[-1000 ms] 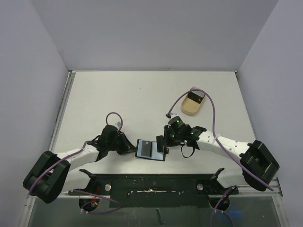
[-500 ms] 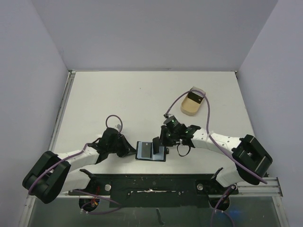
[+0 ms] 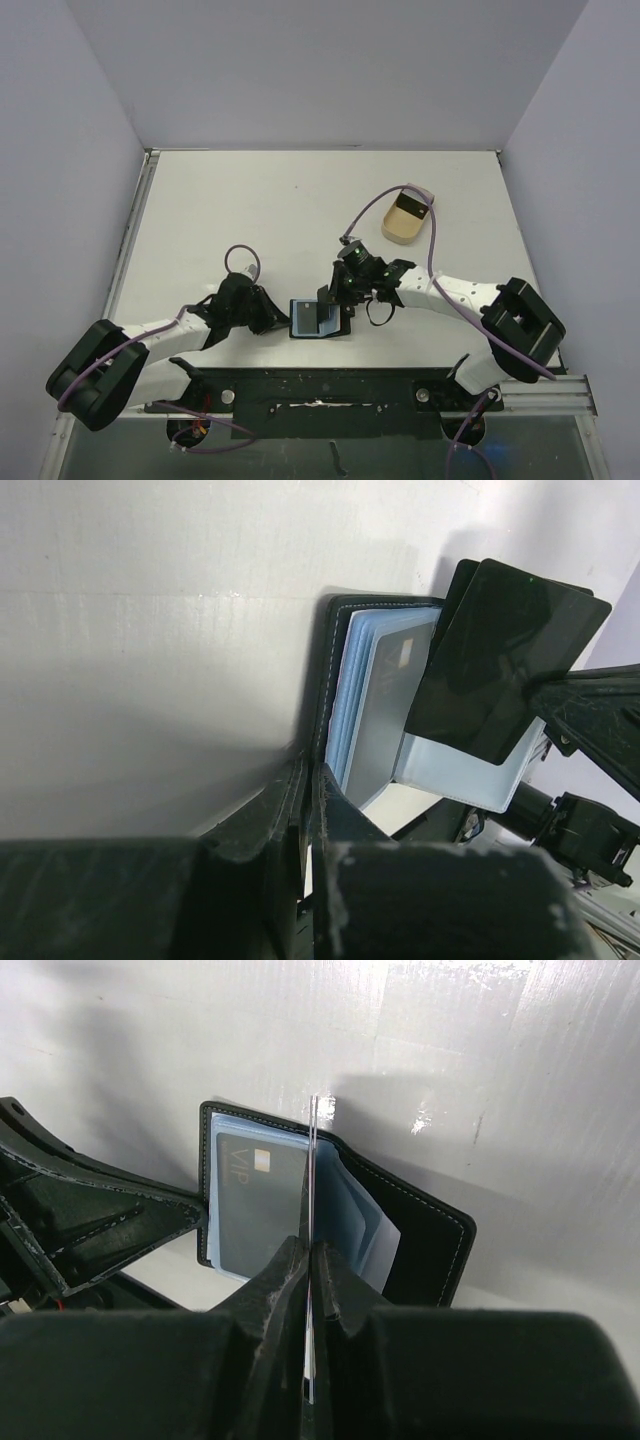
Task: Put the credit cards into the card holder
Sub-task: Adjust the card holder at the center of the board.
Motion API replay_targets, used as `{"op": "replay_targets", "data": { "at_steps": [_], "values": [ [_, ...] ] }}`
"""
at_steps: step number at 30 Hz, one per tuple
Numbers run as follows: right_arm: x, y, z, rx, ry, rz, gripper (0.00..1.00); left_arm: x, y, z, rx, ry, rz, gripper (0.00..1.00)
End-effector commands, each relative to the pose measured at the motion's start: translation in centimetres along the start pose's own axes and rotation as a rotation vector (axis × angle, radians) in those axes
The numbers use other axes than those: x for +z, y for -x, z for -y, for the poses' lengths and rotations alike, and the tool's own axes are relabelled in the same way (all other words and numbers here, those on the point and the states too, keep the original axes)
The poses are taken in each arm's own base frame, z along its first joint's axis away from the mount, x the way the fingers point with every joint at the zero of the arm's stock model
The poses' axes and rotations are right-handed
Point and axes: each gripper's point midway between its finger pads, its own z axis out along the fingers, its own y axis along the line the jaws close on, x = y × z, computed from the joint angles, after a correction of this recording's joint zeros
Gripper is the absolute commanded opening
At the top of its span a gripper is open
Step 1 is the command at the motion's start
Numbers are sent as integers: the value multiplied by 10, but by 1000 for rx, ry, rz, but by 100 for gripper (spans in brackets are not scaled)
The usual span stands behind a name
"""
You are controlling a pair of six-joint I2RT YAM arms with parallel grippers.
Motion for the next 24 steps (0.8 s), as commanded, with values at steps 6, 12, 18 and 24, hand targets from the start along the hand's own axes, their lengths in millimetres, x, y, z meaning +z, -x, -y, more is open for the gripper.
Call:
{"op": "replay_targets", "data": {
  "at_steps": [6,12,18,24],
  "values": [
    [-5,18,-3,-39,-27,77,0,-2,16,21,55,-20,55,9],
    [-17,23,-4,-73,-24,94,0,-13,29,33,69,5,103,34],
    [-26,23,-11,-110,38,122,0,-25,40,55,108,-23,138,56],
    [-27,21,-15,-129,97,141,0,-32,44,83,157,-111,139,58]
  ]
}}
